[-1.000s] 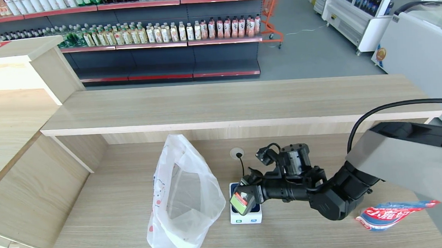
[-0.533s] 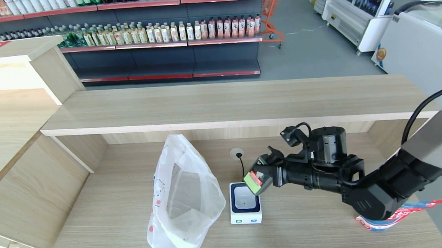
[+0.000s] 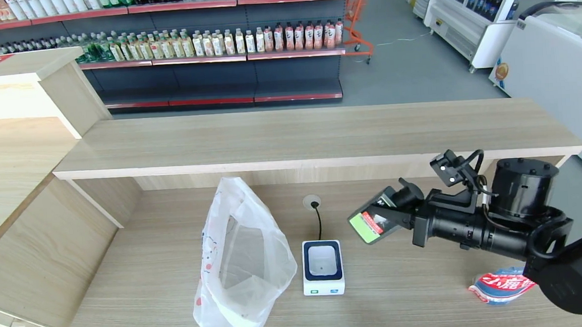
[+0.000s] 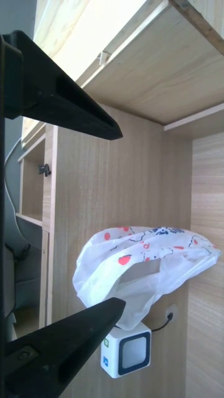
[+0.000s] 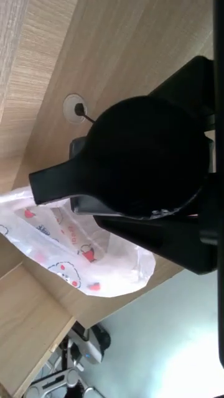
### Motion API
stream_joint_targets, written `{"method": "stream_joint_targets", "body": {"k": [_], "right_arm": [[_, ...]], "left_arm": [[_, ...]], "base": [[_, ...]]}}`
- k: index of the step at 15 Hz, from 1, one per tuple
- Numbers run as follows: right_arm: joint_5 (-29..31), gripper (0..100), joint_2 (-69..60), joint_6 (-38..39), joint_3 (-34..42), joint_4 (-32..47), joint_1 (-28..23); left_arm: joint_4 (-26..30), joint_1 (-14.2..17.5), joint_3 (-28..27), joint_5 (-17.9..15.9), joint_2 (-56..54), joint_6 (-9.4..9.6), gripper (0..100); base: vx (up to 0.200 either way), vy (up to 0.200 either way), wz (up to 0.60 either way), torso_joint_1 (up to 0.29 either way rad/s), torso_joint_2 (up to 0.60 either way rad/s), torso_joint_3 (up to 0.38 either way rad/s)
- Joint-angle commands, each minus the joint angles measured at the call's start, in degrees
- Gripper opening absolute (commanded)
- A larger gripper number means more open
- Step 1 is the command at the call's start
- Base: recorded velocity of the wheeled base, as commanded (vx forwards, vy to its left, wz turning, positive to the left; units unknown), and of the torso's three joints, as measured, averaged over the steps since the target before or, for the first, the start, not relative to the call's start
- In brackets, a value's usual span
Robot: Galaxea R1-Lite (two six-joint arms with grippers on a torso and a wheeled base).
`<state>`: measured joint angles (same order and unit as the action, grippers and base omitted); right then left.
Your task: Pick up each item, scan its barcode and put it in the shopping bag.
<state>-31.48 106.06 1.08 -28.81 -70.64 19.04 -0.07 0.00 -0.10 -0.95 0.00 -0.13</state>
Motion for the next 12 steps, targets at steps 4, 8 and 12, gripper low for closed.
{"method": "stream_joint_targets", "body": {"k": [4,8,12], "right_arm": [[-0.34,0,-2.08,2.96,3.41,0.16,-0.06],[-0.25,0,-1.73,7.44,2.88,3.23,-0.06],[-0.08,0,0.03,10.78,2.00,5.96,0.38]], "left_arm": [[-0.01,0.00,0.01,-0.02,0.00,-0.13,100],[0.07,0.00,0.01,-0.02,0.00,-0.04,100],[0.07,0.00,0.01,-0.02,0.00,0.13,100]], "base": [[0.000,0.000,0.00,0.000,0.00,0.000],[0.000,0.200,0.00,0.001,0.00,0.002],[0.000,0.200,0.00,0.005,0.01,0.000]]}}
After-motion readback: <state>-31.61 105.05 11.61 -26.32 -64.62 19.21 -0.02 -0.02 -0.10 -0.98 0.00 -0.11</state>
